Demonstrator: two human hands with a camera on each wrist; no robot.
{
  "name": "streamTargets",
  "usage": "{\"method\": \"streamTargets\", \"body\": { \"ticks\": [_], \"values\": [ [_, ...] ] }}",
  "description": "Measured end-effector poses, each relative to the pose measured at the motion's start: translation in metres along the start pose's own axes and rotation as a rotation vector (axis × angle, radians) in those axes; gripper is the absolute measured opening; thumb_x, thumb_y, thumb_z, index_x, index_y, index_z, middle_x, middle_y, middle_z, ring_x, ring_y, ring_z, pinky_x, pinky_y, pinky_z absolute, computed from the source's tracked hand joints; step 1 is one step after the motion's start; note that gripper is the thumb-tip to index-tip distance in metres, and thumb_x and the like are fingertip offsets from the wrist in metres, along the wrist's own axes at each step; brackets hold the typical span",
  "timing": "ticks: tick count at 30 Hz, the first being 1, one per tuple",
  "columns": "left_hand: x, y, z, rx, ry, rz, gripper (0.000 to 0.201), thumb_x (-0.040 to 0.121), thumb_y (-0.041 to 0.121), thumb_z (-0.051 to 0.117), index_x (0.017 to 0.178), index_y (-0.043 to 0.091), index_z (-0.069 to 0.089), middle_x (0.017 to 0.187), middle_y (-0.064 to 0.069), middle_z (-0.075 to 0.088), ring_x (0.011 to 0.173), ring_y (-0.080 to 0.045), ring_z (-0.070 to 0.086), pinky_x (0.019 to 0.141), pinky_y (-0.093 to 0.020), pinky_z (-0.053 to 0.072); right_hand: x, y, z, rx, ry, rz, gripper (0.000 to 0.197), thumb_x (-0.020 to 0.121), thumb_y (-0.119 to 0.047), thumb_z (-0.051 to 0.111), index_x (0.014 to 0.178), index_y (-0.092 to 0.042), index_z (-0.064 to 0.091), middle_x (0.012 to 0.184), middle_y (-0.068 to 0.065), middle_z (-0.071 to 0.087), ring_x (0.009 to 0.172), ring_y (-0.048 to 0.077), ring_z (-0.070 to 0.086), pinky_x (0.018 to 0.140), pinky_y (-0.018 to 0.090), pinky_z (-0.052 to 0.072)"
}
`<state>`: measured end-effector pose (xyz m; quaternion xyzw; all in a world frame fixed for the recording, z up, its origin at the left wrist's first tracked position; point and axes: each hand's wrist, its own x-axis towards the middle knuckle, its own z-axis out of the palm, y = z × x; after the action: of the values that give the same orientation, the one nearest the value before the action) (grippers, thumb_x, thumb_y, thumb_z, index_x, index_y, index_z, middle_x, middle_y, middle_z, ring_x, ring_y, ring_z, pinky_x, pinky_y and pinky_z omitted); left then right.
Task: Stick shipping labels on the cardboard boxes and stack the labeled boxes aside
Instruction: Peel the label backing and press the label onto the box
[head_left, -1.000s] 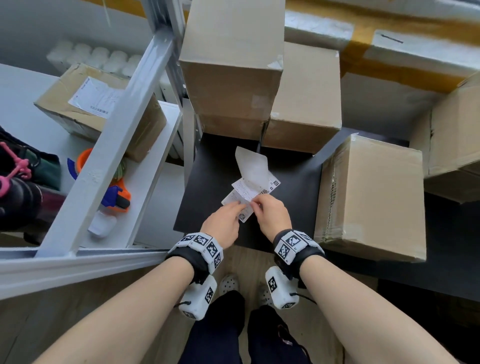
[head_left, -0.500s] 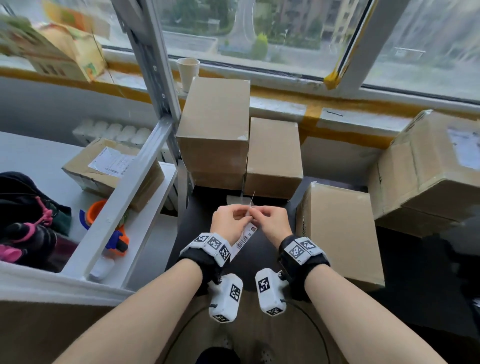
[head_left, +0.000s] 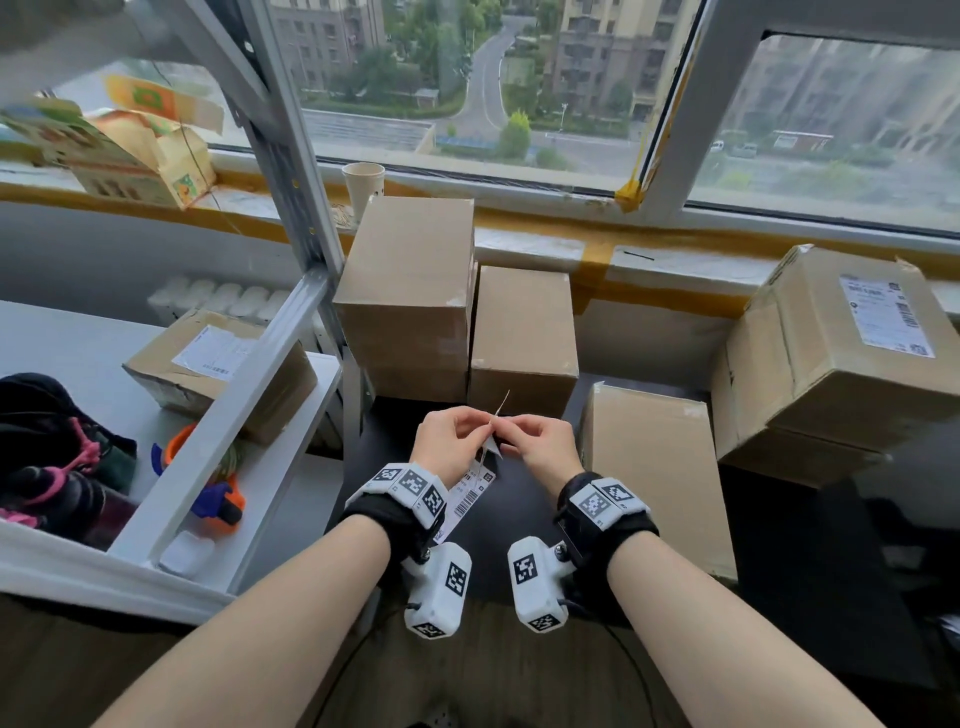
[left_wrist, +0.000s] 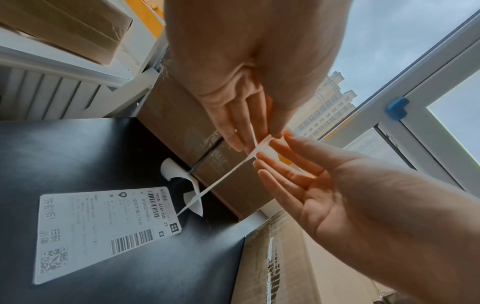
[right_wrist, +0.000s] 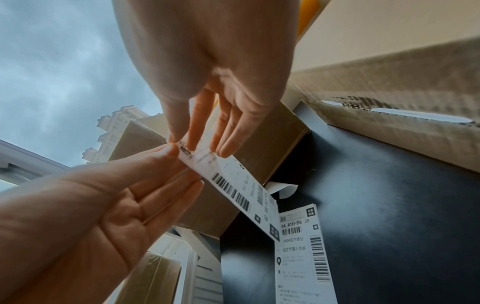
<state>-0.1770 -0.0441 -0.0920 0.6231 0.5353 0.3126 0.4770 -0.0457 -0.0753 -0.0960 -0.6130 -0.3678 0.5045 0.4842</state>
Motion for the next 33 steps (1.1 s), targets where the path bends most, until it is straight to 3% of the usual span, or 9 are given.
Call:
{"method": "streamTargets", "body": {
  "ticks": [5, 11, 15, 19, 26, 33],
  "values": [
    [0.0000, 0.0012, 0.0054, -0.019, 0.018, -0.025, 0.004, 0.085, 0.016, 0.066, 0.087, 0.016, 0.070, 0.084, -0.005, 0.074, 0.083, -0.017, 0.071, 0.083, -0.040, 0.056, -0.0005, 0.0009, -0.0069, -0.019, 0.011, -0.012, 0.013, 0.088, -0.014, 0.065, 0.092, -0.005, 0.071, 0.087, 0.007, 0.069, 0.089, 0.017, 0.064, 0.088, 0.032, 0.054],
    [-0.0005, 0.0055, 0.0087, -0.042, 0.035, -0.034, 0.006, 0.087, 0.017, 0.064, 0.085, 0.014, 0.070, 0.080, -0.006, 0.073, 0.075, -0.016, 0.069, 0.079, -0.035, 0.056, -0.0016, 0.0010, -0.0097, 0.016, -0.001, -0.008, 0.009, 0.088, -0.011, 0.064, 0.090, -0.005, 0.070, 0.086, 0.008, 0.068, 0.085, 0.018, 0.064, 0.079, 0.024, 0.054],
    [-0.0011, 0.0050, 0.0090, -0.045, 0.040, -0.037, 0.009, 0.088, 0.016, 0.063, 0.081, 0.016, 0.069, 0.077, -0.006, 0.072, 0.071, -0.015, 0.067, 0.075, -0.031, 0.055, -0.0037, 0.0007, -0.0100, 0.045, -0.012, -0.003, 0.008, 0.088, -0.011, 0.064, 0.089, -0.005, 0.070, 0.093, 0.013, 0.069, 0.089, 0.019, 0.065, 0.079, 0.023, 0.055],
    [-0.0028, 0.0059, 0.0085, -0.011, 0.060, -0.022, 0.008, 0.087, 0.016, 0.063, 0.081, 0.015, 0.068, 0.077, -0.006, 0.072, 0.073, -0.018, 0.069, 0.075, -0.033, 0.056, -0.0063, 0.0009, -0.0098, 0.072, -0.026, 0.006, 0.016, 0.089, -0.014, 0.063, 0.096, -0.001, 0.069, 0.094, 0.012, 0.069, 0.086, 0.016, 0.066, 0.074, 0.017, 0.056],
    [-0.0039, 0.0067, 0.0063, 0.083, 0.069, -0.014, 0.006, 0.085, 0.016, 0.065, 0.080, 0.015, 0.069, 0.079, -0.006, 0.072, 0.080, -0.021, 0.069, 0.079, -0.036, 0.056, -0.0076, 0.0028, -0.0055, 0.098, -0.034, 0.037, 0.010, 0.088, -0.015, 0.064, 0.089, -0.007, 0.069, 0.086, 0.005, 0.069, 0.089, 0.016, 0.066, 0.079, 0.020, 0.055],
    [-0.0058, 0.0067, 0.0018, 0.112, 0.113, -0.041, 0.006, 0.079, 0.017, 0.071, 0.073, 0.017, 0.070, 0.074, -0.001, 0.070, 0.076, -0.014, 0.067, 0.077, -0.030, 0.055, -0.0088, 0.0031, -0.0011, 0.049, -0.038, 0.040, 0.014, 0.089, -0.009, 0.062, 0.097, 0.000, 0.068, 0.103, 0.019, 0.069, 0.097, 0.022, 0.066, 0.085, 0.025, 0.054]
  ]
}}
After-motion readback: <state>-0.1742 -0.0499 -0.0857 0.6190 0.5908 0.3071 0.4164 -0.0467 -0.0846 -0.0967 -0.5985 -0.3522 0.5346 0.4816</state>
